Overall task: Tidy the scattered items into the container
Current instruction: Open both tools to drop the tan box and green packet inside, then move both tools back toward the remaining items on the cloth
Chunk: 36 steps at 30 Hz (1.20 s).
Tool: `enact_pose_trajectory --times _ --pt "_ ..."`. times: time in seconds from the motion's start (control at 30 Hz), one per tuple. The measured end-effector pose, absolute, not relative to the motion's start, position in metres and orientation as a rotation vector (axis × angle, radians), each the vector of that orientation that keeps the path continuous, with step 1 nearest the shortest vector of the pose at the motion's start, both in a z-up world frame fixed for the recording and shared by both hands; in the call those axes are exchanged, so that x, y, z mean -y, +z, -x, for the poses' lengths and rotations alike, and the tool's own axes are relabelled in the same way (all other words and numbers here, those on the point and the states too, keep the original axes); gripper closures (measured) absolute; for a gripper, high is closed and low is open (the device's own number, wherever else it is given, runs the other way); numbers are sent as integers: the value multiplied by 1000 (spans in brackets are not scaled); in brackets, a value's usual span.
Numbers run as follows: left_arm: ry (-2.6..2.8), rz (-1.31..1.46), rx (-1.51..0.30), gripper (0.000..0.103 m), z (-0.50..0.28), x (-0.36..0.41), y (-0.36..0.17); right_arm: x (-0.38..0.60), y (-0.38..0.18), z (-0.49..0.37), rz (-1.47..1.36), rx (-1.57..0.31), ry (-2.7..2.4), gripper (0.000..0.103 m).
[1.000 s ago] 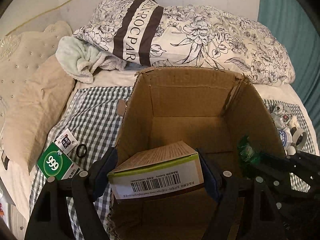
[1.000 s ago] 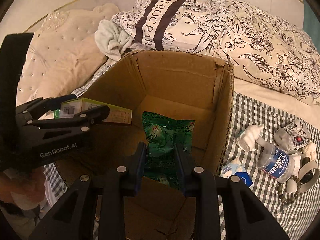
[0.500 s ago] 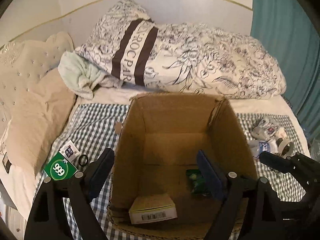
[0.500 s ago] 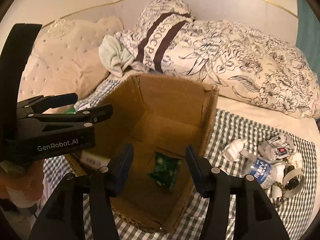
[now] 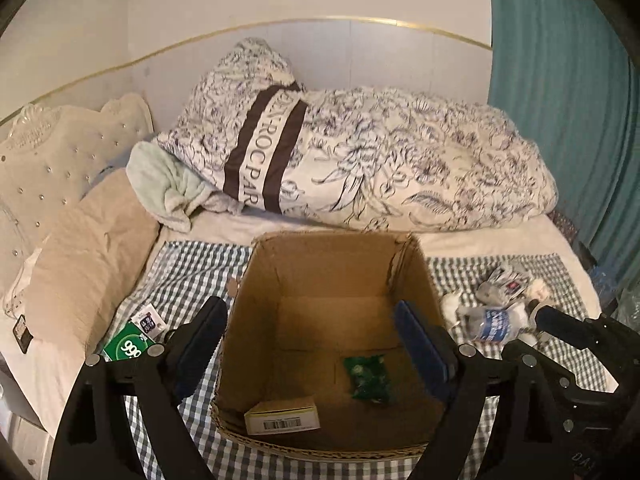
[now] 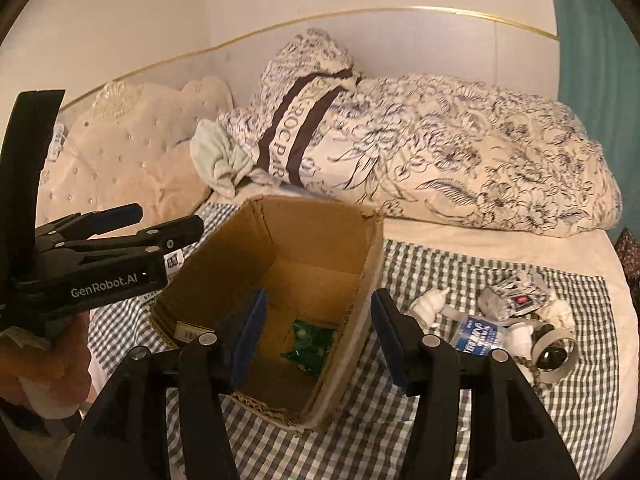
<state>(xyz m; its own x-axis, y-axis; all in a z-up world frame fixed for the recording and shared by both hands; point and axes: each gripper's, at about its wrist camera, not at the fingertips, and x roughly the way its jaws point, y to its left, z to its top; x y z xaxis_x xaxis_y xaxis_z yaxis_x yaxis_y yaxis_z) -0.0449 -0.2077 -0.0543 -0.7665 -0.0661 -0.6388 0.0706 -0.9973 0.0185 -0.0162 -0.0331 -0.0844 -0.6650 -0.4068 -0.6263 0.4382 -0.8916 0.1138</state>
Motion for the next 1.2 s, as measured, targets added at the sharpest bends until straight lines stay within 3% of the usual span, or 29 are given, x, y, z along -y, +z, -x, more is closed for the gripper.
enact_pose_trajectory --times 0.63,0.97,1.2 --pt "-3015 -881 17 4 11 144 -5 -49 -40 -22 -825 29 -2643 47" --pt "-3097 -835 72 4 1 101 6 -100 -21 -32 -785 68 -2755 36" --pt "-3120 -809 4 0 -3 74 8 -131 -21 -34 -792 95 -2800 29"
